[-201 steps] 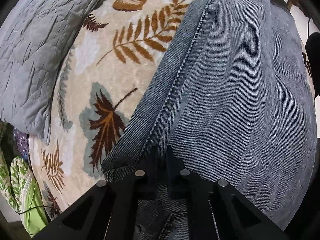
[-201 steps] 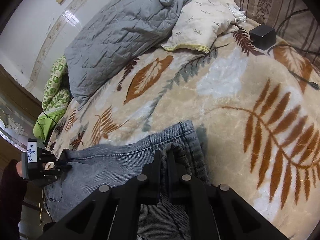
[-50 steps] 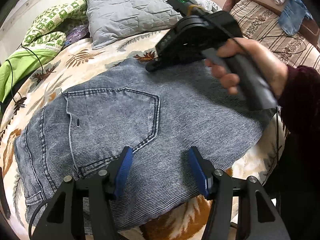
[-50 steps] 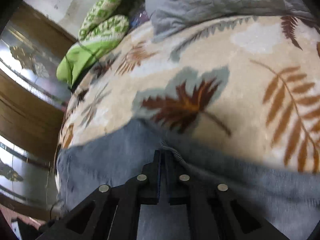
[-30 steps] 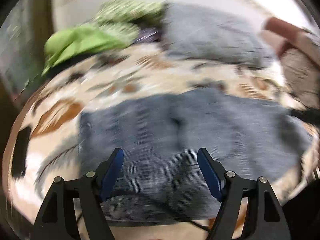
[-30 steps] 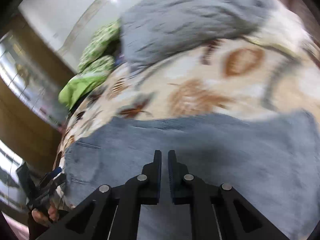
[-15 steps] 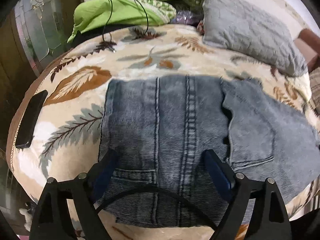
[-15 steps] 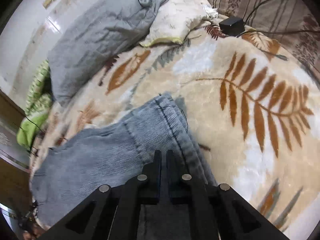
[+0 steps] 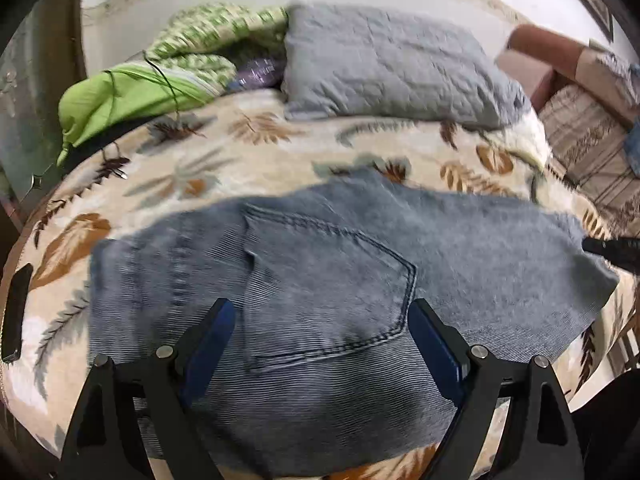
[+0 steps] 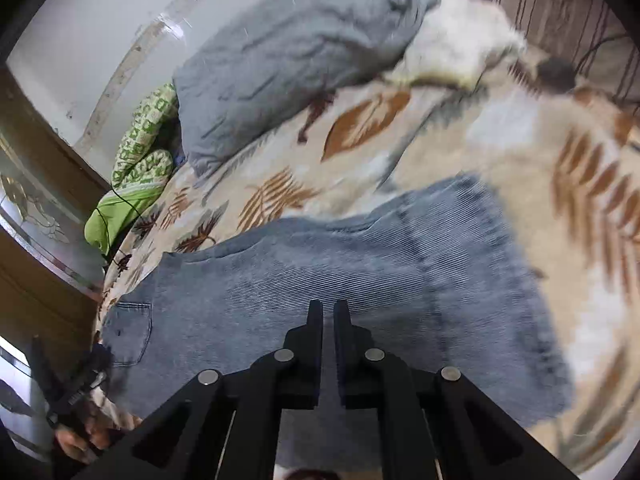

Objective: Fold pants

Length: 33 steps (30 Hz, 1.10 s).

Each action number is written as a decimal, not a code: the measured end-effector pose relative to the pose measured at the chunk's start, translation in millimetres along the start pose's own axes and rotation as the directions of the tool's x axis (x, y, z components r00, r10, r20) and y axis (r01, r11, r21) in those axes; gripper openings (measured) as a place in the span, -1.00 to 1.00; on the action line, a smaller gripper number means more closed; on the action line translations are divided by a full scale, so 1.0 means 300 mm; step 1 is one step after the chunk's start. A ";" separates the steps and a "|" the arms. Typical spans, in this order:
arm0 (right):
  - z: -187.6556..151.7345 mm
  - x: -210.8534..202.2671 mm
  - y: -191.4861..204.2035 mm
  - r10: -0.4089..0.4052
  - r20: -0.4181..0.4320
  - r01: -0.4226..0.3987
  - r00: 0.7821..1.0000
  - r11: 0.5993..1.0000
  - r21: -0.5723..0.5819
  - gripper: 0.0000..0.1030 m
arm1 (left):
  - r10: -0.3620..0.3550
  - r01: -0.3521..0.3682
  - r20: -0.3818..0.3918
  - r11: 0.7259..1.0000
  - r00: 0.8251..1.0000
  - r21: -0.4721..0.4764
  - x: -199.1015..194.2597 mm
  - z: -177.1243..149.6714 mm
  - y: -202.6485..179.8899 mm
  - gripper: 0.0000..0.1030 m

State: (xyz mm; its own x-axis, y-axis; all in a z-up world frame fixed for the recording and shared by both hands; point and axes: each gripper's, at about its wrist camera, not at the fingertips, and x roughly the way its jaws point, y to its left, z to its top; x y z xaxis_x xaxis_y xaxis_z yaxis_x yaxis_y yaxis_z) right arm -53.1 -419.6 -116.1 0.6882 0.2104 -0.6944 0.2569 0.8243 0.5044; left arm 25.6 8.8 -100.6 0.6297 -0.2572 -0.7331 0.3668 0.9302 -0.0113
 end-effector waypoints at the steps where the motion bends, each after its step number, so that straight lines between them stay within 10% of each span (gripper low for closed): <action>1: 0.010 0.033 0.023 -0.008 -0.012 0.007 1.000 1.000 -0.016 -0.86 | 0.010 -0.010 -0.012 1.000 1.000 0.010 0.016 0.000 -0.013 0.73; 10: 0.053 0.287 0.130 -0.072 -0.147 0.056 0.986 0.992 -0.110 -0.86 | 0.157 -0.151 -0.088 0.986 0.984 0.077 0.099 -0.015 -0.017 0.73; 18: 0.112 0.262 0.136 -0.090 -0.038 0.084 0.995 0.987 -0.137 -0.86 | 0.183 -0.177 -0.101 0.982 0.978 0.067 0.104 -0.001 0.001 0.75; 27: 0.113 0.266 0.226 0.130 -0.132 -0.148 0.983 0.980 -0.133 -0.80 | 0.194 -0.189 -0.021 0.973 0.981 0.129 0.059 0.015 -0.056 0.75; 33: 0.079 0.397 0.291 -0.029 -0.192 -0.011 0.981 0.979 -0.204 -0.79 | 0.225 -0.214 -0.047 0.962 0.973 0.170 0.090 0.009 -0.070 0.75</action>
State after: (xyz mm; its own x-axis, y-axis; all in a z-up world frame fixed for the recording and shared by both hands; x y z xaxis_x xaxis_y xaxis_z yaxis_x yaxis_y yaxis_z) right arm 67.4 -334.8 -142.7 0.5376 0.2837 -0.7941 0.1057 0.9116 0.3973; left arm 36.8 -18.4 -118.4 0.6633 -0.0291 -0.7478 0.3349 0.9052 0.2618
